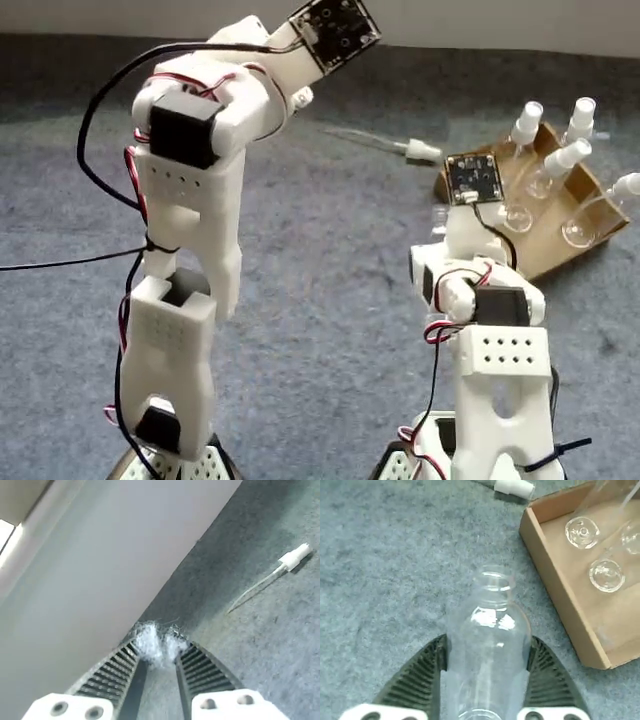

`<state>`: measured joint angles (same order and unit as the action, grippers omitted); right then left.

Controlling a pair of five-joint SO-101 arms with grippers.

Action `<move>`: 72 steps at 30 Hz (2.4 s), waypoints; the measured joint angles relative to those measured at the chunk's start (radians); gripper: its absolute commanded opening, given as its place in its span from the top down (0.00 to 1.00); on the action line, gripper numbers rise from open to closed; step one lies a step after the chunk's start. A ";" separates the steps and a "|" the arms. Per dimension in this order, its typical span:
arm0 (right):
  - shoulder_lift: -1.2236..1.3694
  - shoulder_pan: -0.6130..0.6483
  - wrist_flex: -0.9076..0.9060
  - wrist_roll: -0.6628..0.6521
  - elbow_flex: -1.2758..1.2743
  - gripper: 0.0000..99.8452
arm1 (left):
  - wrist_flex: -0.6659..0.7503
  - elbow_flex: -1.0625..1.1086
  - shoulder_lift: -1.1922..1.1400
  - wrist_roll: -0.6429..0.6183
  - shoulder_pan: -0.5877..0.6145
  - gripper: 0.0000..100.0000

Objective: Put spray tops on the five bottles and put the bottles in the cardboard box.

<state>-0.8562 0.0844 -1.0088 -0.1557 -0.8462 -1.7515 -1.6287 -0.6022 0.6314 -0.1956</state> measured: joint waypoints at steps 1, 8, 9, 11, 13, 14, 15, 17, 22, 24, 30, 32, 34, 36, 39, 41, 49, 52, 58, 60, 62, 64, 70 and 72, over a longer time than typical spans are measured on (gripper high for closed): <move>0.000 0.020 0.006 0.000 0.000 0.92 | 0.000 0.000 -0.012 0.000 0.021 0.99; 0.078 0.155 0.011 0.000 0.000 0.92 | 0.000 0.000 -0.031 -0.002 0.170 0.99; 0.117 0.160 0.011 0.000 0.008 0.92 | 0.000 0.000 -0.031 -0.002 0.187 0.99; 0.210 0.161 0.011 0.000 0.048 0.92 | 0.000 0.000 -0.031 -0.002 0.218 0.99; 0.315 0.163 0.011 0.000 0.094 0.92 | 0.000 0.000 -0.031 -0.002 0.250 0.99; 0.365 0.166 0.011 0.000 0.112 0.92 | 0.000 0.000 -0.031 -0.002 0.265 0.99; 0.413 0.167 0.011 0.000 0.130 0.92 | 0.000 0.000 -0.031 -0.002 0.281 0.99; 0.489 0.167 0.011 0.000 0.164 0.92 | 0.000 0.000 -0.031 -0.002 0.304 0.99; 0.628 0.192 0.012 0.000 0.244 0.92 | 0.000 0.000 -0.031 -0.005 0.341 0.99; 0.675 0.207 0.012 0.000 0.273 0.91 | 0.000 0.000 -0.031 -0.005 0.354 0.99; 0.813 0.216 0.012 0.000 0.348 0.77 | -0.003 0.000 -0.031 -0.005 0.407 0.99; 0.842 0.218 0.012 0.000 0.361 0.76 | -0.003 0.000 -0.031 -0.005 0.425 0.99; 0.856 0.218 0.012 0.000 0.364 0.76 | -0.003 0.000 -0.031 -0.009 0.439 0.99; 0.856 0.216 0.012 0.000 0.365 0.76 | -0.003 0.000 -0.031 -0.049 0.454 0.99; 0.856 0.218 0.012 0.000 0.367 0.74 | -0.003 0.000 -0.031 -0.126 0.477 0.99; 0.847 0.218 -0.011 0.000 0.379 0.69 | -0.003 0.000 -0.031 -0.150 0.489 0.99; 0.750 0.216 -0.180 -0.025 0.508 0.63 | -0.003 0.000 0.018 -0.183 0.497 0.99; 0.738 0.216 -0.204 -0.107 0.557 0.63 | -0.009 0.023 0.104 -0.183 0.497 0.99; 0.752 0.216 -0.213 -0.147 0.721 0.63 | -0.012 0.373 0.344 -0.242 0.497 0.99; 0.799 0.216 -0.213 -0.155 0.790 0.63 | -0.012 0.551 0.442 -0.261 0.497 0.99; 0.873 0.216 -0.203 -0.155 0.861 0.63 | -0.012 0.733 0.543 -0.270 0.493 0.99; 0.957 0.216 -0.178 -0.155 0.927 0.63 | -0.012 0.905 0.635 -0.275 0.474 0.99; 1.229 0.190 -0.107 -0.157 1.134 0.63 | 0.043 1.355 0.875 -0.275 0.440 0.99; 1.324 0.164 -0.092 -0.157 1.212 0.63 | 0.097 1.490 0.947 -0.278 0.440 0.99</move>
<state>0.4680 0.2486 -1.1009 -0.3122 0.3659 -1.6548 -0.1389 0.3445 0.3537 0.2447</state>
